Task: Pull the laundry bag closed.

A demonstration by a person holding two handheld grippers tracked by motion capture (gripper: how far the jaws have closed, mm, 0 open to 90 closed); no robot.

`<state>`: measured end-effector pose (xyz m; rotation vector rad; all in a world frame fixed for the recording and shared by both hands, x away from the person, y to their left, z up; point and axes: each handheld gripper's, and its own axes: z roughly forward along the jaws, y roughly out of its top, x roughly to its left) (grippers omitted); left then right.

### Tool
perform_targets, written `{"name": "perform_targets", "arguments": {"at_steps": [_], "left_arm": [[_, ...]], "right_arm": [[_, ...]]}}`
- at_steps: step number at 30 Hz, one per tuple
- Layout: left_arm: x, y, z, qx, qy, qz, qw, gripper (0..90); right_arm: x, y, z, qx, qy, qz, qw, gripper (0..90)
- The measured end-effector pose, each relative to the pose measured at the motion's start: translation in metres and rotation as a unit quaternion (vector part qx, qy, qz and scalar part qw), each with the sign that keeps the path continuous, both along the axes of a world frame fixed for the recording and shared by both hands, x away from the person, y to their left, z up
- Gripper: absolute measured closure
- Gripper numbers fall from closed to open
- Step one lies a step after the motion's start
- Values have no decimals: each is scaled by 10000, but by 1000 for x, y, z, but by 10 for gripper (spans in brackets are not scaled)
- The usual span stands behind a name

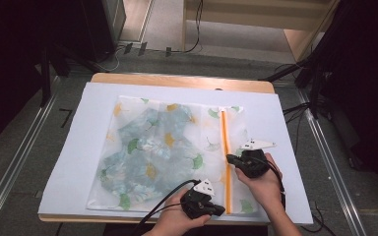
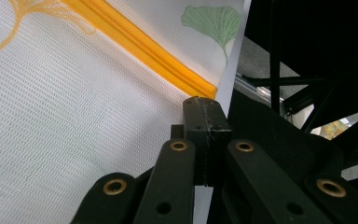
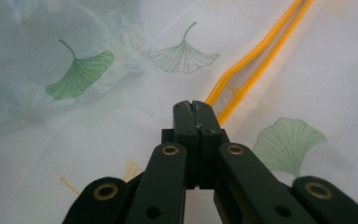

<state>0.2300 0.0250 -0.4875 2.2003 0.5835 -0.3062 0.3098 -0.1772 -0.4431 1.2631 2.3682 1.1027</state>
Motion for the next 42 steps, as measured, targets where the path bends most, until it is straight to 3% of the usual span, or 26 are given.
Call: {"name": "perform_targets", "arguments": {"at_steps": [9,14,24,37,39,42], "left_arm": [[1,0,0,-18,55,13,10000,900],[2,1,0,2,98,-21,9999,900],[3,1,-1,-16,158,-10,9999,900],[2,1,-1,-23,120,-7,9999,900],[2,1,-1,-23,120,-8,9999,900],[2,1,-1,-24,118,-7,9999,900]], "right_arm": [[20,2,1,-11,3,-110,9999,900],[35,3,4,-135,-37,-33,9999,900],[59,4,9,-139,-1,-71,9999,900],[93,7,-2,-101,103,-244,9996,900],[102,4,-2,82,94,-384,9992,900],[110,4,-1,110,118,-427,9990,900]]}}
